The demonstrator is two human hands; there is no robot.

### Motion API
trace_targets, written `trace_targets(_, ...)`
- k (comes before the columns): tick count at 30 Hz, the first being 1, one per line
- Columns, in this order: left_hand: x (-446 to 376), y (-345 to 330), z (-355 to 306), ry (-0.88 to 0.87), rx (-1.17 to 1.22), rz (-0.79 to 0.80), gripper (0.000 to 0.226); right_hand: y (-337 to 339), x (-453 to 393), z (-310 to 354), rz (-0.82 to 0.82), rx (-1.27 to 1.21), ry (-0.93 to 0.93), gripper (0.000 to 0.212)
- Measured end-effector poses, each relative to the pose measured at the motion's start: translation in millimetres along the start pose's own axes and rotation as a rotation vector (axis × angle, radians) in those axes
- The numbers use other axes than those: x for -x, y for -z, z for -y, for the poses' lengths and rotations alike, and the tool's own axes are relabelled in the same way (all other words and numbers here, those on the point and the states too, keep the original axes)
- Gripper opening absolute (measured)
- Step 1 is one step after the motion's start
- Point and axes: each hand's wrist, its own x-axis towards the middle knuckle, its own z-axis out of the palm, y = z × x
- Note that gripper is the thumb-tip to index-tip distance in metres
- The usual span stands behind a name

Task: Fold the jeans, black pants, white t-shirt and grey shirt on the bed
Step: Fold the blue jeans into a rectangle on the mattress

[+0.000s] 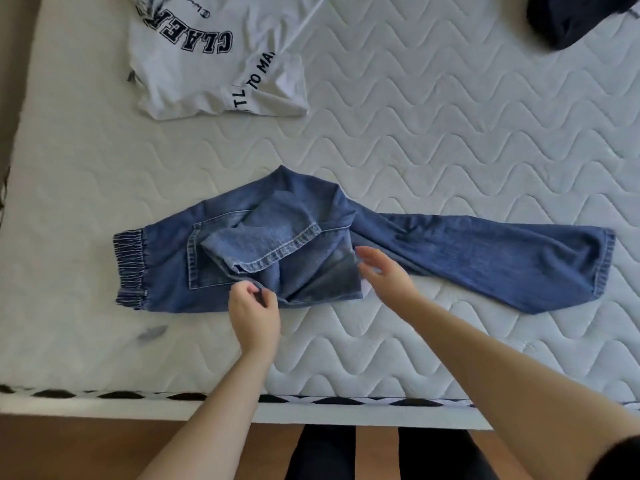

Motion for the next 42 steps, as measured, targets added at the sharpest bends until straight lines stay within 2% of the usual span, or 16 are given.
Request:
trace_targets(2, 8, -8, -17, -0.241, -0.038, 0.060, 0.015, 26, 0, -26, -0.165, 0.146, 0.024, 0.035)
trace_targets(4, 15, -23, -37, -0.426, -0.056, 0.185, 0.014, 52, 2, -51, -0.300, 0.419, 0.067, 0.040)
trace_targets(7, 24, -51, -69, -0.672, -0.149, 0.396, 0.031, 91, 9, -88, -0.411, 0.692, 0.016, 0.055)
trace_targets(11, 25, -96, -106, -0.864, -0.311, 0.636, 0.050, 140, 22, -134, -0.388, 0.884, -0.198, 0.061)
trace_targets(13, 27, -120, -120, -0.941, -0.458, 0.670, 0.058, 158, 25, -148, -0.358, 0.982, -0.179, 0.061)
trace_targets(16, 37, -151, -138, -1.050, -0.650, 0.693, 0.067, 177, 25, -160, -0.400, 1.051, -0.122, 0.055)
trace_targets(19, 54, -178, -157, -1.146, -0.766, 0.711, 0.076, 202, 25, -169, -0.517, 0.989, -0.110, 0.043)
trace_targets(23, 80, -212, -179, -1.226, -0.789, 0.739, 0.080, 246, 34, -185, -0.642, 0.920, -0.084, 0.029)
trace_targets(25, 91, -225, -187, -1.223, -0.763, 0.728, 0.071, 269, 39, -186, -0.694, 0.871, -0.084, 0.028)
trace_targets(27, 97, -235, -198, -1.209, -0.725, 0.692, 0.050, 293, 49, -181, -0.734, 0.774, -0.088, 0.029)
trace_targets(30, 95, -238, -222, -1.097, -0.572, 0.691, 0.020, 327, 69, -171, -0.681, 0.620, -0.043, 0.026)
trace_targets(32, 84, -229, -241, -1.025, -0.461, 0.785, 0.015, 351, 85, -161, -0.596, 0.522, 0.020, 0.019)
trace_targets(35, 61, -204, -273, -0.997, -0.317, 0.960, 0.010, 384, 107, -133, -0.518, 0.187, 0.113, 0.012)
trace_targets(37, 47, -191, -297, -0.949, -0.249, 1.045, 0.009, 399, 114, -114, -0.484, 0.052, 0.174, 0.007)
trace_targets(39, 35, -189, -320, -0.952, -0.266, 1.064, 0.010, 412, 106, -99, -0.464, -0.027, 0.203, 0.006)
trace_targets(42, 21, -212, -343, -0.955, -0.350, 1.021, 0.009, 430, 63, -94, -0.503, 0.005, 0.168, 0.012)
